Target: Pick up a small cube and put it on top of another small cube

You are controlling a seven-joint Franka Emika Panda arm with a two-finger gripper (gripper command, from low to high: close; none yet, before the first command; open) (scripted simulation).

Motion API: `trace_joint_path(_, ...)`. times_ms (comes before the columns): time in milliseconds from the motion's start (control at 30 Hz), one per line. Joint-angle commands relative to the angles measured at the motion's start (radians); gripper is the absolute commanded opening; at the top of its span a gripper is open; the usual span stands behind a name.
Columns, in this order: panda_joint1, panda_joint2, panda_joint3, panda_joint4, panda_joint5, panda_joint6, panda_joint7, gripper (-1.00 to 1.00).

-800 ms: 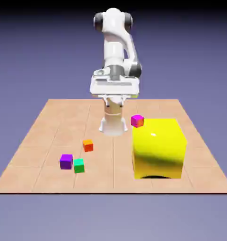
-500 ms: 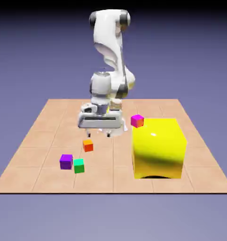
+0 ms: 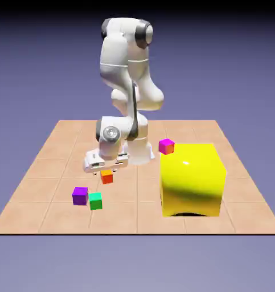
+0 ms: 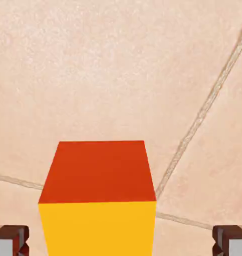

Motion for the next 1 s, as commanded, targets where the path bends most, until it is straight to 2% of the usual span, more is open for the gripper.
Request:
trace_joint_path(0, -0.036, 0.022, 0.028, 0.001, -0.018, 0.02, 0.013, 0.0)
trace_joint_path(67, -0.096, 0.059, 0.074, 0.003, -0.047, 0.053, 0.034, 0.0)
trace_joint_path(100, -0.096, 0.059, 0.074, 0.003, -0.047, 0.053, 0.034, -1.0)
trace_joint_path(567, 0.326, -0.201, -0.251, -0.011, 0.159, -0.18, -0.115, -1.0)
trace_joint_path(967, 0.514, 0.025, -0.323, 0.423, 0.399, -0.378, -0.328, -1.0)
